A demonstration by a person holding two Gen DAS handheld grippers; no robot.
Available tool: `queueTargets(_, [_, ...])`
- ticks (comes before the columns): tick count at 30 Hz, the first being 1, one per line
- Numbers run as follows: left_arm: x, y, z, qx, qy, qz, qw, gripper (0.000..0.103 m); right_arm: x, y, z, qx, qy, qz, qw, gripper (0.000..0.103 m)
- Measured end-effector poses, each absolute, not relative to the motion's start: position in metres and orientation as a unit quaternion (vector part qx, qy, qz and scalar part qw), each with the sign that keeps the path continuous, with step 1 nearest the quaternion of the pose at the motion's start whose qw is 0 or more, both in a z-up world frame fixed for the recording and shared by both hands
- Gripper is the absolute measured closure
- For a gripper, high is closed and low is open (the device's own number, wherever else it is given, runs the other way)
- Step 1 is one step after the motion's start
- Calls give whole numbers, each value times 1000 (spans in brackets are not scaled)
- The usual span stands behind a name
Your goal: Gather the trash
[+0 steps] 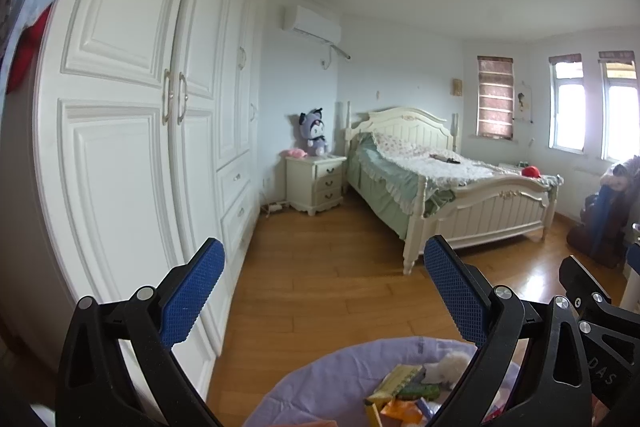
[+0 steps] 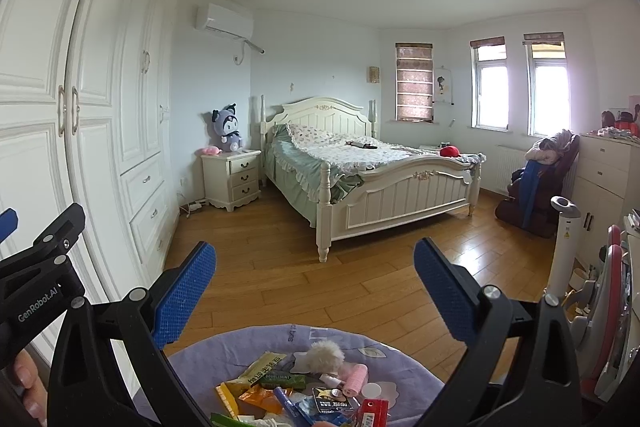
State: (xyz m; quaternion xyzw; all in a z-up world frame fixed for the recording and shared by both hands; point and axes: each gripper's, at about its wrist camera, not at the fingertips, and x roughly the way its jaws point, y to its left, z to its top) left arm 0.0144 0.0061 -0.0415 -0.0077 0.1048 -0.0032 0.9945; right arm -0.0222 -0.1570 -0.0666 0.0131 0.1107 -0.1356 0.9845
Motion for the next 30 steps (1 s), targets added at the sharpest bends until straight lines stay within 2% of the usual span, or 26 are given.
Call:
queueTargets(12, [9, 11, -66, 17, 127, -11, 992, 5, -32, -172, -90, -13, 143, -130, 981, 5])
queueTargets(21, [-27, 25, -156, 69, 207, -67, 974, 5, -67, -216, -157, -13, 236, -129, 963, 5])
queueTargets(30, [-39, 35, -251, 54, 326, -149, 932, 5, -71, -218, -242, -23, 364, -90, 927, 5])
